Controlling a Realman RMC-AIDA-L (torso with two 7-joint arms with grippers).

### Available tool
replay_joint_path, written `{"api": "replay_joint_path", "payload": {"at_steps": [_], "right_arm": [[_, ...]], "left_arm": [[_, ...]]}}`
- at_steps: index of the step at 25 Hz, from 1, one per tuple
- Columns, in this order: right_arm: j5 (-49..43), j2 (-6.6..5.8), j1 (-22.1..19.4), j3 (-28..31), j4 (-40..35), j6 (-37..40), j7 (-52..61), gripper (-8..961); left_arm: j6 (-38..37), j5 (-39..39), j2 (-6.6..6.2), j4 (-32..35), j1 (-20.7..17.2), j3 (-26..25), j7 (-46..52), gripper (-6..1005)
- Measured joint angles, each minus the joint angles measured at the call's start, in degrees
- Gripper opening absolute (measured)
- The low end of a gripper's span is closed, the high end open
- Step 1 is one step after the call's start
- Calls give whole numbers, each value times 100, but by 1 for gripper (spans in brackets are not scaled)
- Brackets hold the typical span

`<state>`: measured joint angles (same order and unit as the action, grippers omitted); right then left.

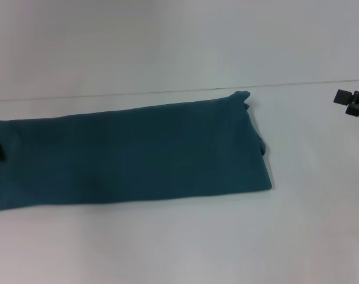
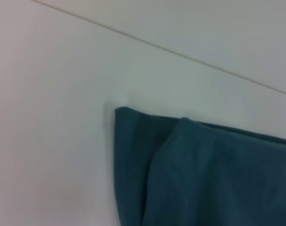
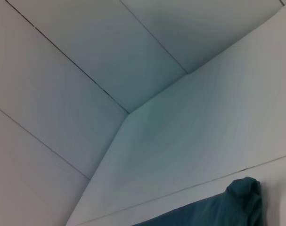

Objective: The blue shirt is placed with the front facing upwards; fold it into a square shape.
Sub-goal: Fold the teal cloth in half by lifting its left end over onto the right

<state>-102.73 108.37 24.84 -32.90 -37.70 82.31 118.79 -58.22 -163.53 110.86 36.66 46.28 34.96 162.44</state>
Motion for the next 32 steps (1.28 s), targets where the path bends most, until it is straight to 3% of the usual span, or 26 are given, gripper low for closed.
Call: {"api": "replay_joint_path", "payload": {"at_steps": [8, 19, 27, 32], "right_arm": [[-1, 2, -10, 18, 0, -13, 4, 915], [-1, -1, 6, 21, 0, -13, -2, 915], [-1, 0, -1, 21, 0, -13, -14, 915], [-1, -6, 5, 19, 0, -20, -24, 915]], "left_arm": [[58, 51, 37, 148, -12, -24, 31, 328], [412, -10, 101, 109, -194, -43, 300, 767], [435, -12, 102, -1, -167, -35, 289, 910], [553, -12, 127, -13, -159, 176, 83, 909]]}}
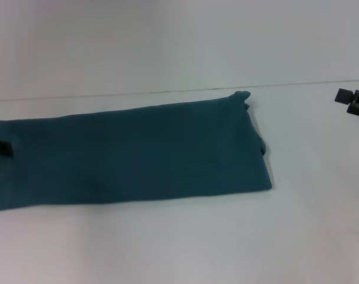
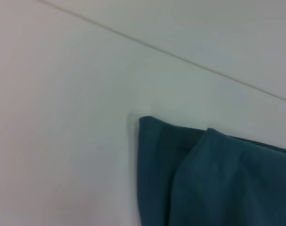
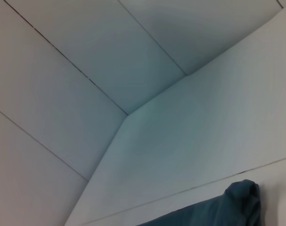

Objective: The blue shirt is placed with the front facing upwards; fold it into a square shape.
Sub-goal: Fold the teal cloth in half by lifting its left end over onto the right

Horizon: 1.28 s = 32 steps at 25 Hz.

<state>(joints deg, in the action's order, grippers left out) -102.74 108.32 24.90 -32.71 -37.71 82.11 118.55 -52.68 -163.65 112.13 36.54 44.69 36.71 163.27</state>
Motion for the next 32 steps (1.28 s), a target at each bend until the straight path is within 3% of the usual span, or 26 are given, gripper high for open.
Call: {"api": "replay_joint_path", "payload": {"at_steps": [15, 26, 32], "right_arm": [[1, -1, 1, -6, 34, -52, 6, 915], [0, -4, 5, -4, 53, -63, 8, 915], [1, -12, 7, 2, 53, -67, 4, 915]], "left_arm": [[318, 0, 46, -190, -38, 181, -13, 911], [193, 48, -18, -420, 11, -275, 173, 908], [-244, 273, -97, -541, 105, -455, 85, 906]]}}
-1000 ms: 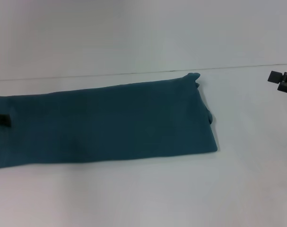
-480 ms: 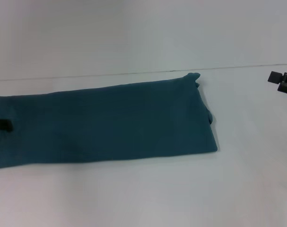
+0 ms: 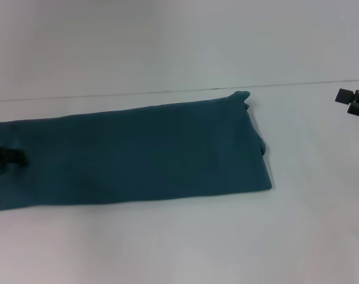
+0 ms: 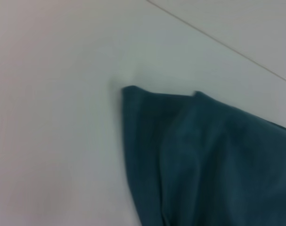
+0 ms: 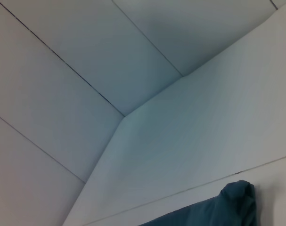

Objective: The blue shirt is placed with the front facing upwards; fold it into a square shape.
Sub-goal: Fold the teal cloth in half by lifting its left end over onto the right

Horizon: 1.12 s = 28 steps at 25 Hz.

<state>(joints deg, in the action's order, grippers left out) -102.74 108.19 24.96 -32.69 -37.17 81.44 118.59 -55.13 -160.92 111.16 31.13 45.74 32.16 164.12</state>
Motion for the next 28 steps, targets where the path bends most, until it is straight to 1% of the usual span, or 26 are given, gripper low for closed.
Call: {"api": "replay_joint_path", "payload": {"at_steps": [3, 9, 14, 23, 28], "right_arm": [[0, 0, 0, 0, 0, -13, -16, 915], [0, 0, -11, 0, 0, -19, -11, 915], [6, -1, -11, 5, 0, -19, 0, 915], [9, 0, 6, 9, 0, -15, 2, 915], [9, 0, 0, 9, 0, -14, 12, 915]], "left_arm": [[-131, 58, -37, -80, 100, -43, -36, 904], [-65, 42, -45, -101, 217, 88, -54, 902], [-46, 26, -42, -110, 234, 112, -54, 744], [-32, -57, -42, -116, 219, 111, -61, 507], [-25, -52, -39, -98, 213, 109, -72, 274]]}}
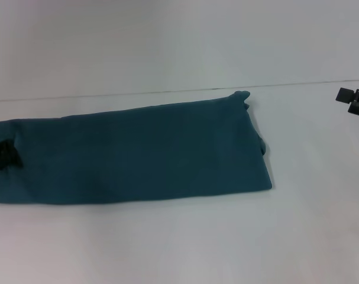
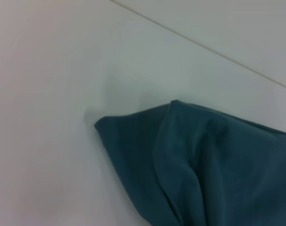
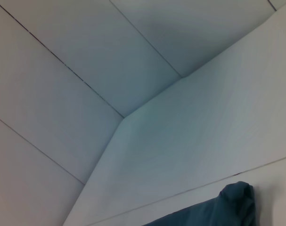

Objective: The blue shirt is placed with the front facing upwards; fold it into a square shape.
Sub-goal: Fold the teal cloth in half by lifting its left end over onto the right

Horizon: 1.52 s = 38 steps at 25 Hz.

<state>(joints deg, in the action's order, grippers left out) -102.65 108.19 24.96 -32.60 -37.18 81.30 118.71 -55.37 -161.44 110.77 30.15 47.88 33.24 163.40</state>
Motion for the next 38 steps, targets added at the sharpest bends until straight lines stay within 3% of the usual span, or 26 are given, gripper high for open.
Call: {"api": "replay_joint_path", "payload": {"at_steps": [5, 23, 32, 38], "right_arm": [[0, -6, -23, 2, 0, 0, 3, 915], [-1, -9, 14, 53, 0, -1, 33, 915], [-1, -9, 1, 52, 0, -10, 38, 915], [-1, -9, -11, 24, 0, 1, 27, 915]], "left_arm": [[-23, 54, 11, 117, -31, -25, -2, 141], [-190, -178, -34, 645, -279, -106, 141, 140], [-1431, 1076, 13, 1135, -235, -96, -324, 141], [-1740, 1630, 192, 1239, 2, 32, -444, 139]]}}
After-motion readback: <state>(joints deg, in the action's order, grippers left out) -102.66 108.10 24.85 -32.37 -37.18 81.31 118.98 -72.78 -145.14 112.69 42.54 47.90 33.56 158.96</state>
